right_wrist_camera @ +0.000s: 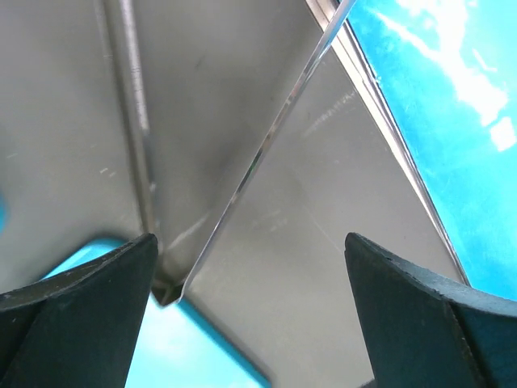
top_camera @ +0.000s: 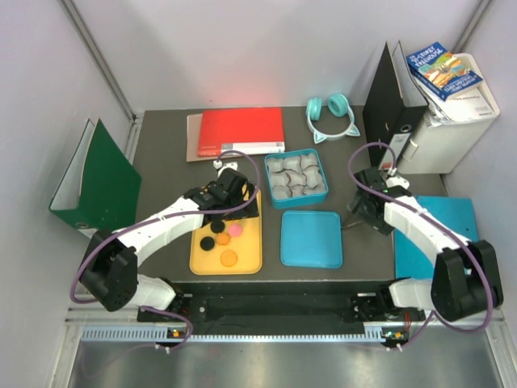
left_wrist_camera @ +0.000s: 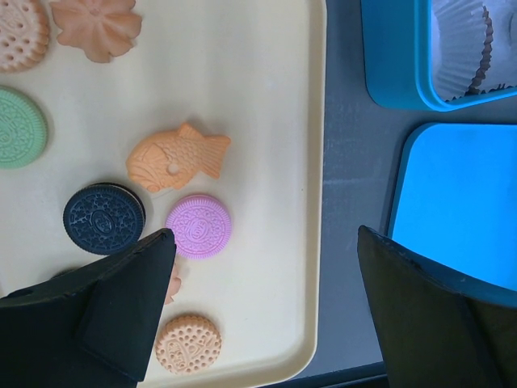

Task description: Pack the cookies

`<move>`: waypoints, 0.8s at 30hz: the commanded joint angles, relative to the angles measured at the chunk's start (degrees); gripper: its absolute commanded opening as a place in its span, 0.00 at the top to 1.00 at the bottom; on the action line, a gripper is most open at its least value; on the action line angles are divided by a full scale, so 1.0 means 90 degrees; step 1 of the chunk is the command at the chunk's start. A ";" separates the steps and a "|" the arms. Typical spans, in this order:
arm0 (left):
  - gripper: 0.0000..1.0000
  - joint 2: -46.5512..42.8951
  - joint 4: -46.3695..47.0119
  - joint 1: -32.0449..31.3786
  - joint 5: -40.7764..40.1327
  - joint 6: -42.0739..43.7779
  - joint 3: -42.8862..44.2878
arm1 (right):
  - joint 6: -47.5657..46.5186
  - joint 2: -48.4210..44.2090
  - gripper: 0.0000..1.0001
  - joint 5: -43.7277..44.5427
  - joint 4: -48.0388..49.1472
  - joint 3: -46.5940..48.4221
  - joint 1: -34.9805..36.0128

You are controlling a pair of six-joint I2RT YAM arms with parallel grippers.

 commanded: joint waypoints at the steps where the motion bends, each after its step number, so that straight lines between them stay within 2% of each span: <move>1: 0.02 -0.0016 0.0287 -0.0048 0.0000 -0.0056 -0.0026 | 0.0035 -0.0489 0.01 -0.0113 -0.0004 0.0021 0.0123; 15: 0.02 -0.0172 0.0336 -0.0077 -0.0010 -0.0085 -0.0104 | 0.0513 0.0974 0.02 -0.0123 0.0865 0.0450 0.0133; 24: 0.02 -0.0172 0.0346 -0.0068 -0.0010 -0.0105 -0.0153 | 0.0445 0.0869 0.01 -0.0259 0.0817 0.0500 0.0143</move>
